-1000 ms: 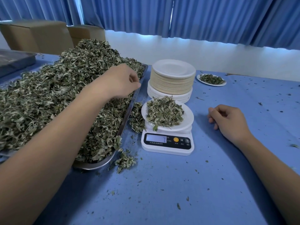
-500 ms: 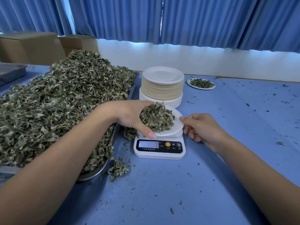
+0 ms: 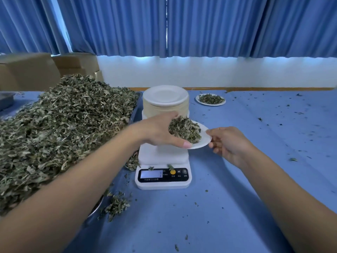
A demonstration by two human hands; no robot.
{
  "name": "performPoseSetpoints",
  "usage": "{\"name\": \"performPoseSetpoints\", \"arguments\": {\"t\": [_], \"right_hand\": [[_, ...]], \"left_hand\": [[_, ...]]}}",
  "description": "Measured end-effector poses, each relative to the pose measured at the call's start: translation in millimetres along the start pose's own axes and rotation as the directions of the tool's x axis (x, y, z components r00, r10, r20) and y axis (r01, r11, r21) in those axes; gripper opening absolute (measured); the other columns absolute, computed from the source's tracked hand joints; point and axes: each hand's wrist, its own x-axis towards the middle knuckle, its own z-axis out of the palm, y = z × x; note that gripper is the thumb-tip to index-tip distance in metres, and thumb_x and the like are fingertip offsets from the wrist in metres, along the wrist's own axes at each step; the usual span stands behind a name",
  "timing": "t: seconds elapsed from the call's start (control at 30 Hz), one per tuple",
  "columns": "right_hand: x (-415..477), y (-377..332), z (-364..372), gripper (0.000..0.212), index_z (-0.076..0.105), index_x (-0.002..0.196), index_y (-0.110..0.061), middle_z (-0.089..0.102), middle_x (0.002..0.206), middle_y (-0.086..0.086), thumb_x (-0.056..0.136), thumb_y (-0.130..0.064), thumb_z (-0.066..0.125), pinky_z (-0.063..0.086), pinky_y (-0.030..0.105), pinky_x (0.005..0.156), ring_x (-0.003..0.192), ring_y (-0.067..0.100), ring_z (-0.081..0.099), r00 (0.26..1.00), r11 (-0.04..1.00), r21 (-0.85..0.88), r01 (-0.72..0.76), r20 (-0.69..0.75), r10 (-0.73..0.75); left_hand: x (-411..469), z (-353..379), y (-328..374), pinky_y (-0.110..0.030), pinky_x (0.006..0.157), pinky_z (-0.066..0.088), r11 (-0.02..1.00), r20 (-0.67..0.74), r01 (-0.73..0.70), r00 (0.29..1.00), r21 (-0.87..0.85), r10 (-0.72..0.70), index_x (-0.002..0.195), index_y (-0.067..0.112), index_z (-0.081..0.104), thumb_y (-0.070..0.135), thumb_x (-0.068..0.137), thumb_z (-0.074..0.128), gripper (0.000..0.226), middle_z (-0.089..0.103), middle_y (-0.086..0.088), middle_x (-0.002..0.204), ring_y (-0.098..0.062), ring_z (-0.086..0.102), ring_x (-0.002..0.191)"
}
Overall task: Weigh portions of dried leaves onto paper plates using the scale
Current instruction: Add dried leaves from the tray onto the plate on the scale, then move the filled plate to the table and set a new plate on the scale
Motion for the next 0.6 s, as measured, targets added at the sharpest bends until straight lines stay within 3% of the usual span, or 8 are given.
{"name": "performPoseSetpoints", "arguments": {"t": [0.1,0.23,0.47,0.6], "right_hand": [[6,-10,-27,0.006,0.063,0.095,0.002,0.056,0.061,0.007,0.096,-0.003,0.064,0.038,0.022,0.038,0.042,0.013,0.053,0.998,1.0,0.003,0.001,-0.063,0.0],[25,-17,-63,0.005,0.063,0.093,0.002,0.054,0.065,0.01,0.096,-0.002,0.063,0.036,0.021,0.037,0.045,0.014,0.049,0.988,1.0,0.008,-0.005,-0.156,0.006],[84,-20,-108,0.015,0.061,0.081,-0.004,0.051,0.061,0.01,0.096,-0.003,0.064,0.035,0.023,0.041,0.046,0.018,0.046,0.955,0.995,-0.08,-0.054,-0.295,0.028],[126,-19,-116,0.017,0.06,0.081,-0.002,0.052,0.06,0.012,0.098,-0.004,0.061,0.035,0.026,0.047,0.049,0.021,0.043,0.934,0.979,-0.173,-0.103,-0.354,0.036]], "left_hand": [[27,19,25,-0.023,0.094,0.036,0.998,-0.058,-0.028,0.998,-0.053,0.025,0.148,0.024,0.037,0.07,0.071,0.077,0.098,0.049,0.015,0.131,-0.016,0.048,0.131],[67,36,53,-0.039,0.111,0.039,0.998,-0.102,-0.016,0.995,-0.052,0.011,0.156,0.02,0.025,0.083,0.065,0.069,0.119,0.04,-0.002,0.155,-0.024,0.04,0.141],[139,63,81,-0.048,0.122,0.025,0.997,-0.022,0.051,0.998,-0.059,-0.052,0.158,0.036,-0.01,0.087,0.045,0.075,0.15,0.013,-0.012,0.166,-0.029,0.012,0.154],[182,79,79,-0.052,0.121,0.021,0.996,-0.028,0.08,0.996,-0.046,-0.081,0.155,0.041,-0.017,0.083,0.046,0.079,0.152,0.007,-0.015,0.166,-0.033,0.004,0.154]]}}
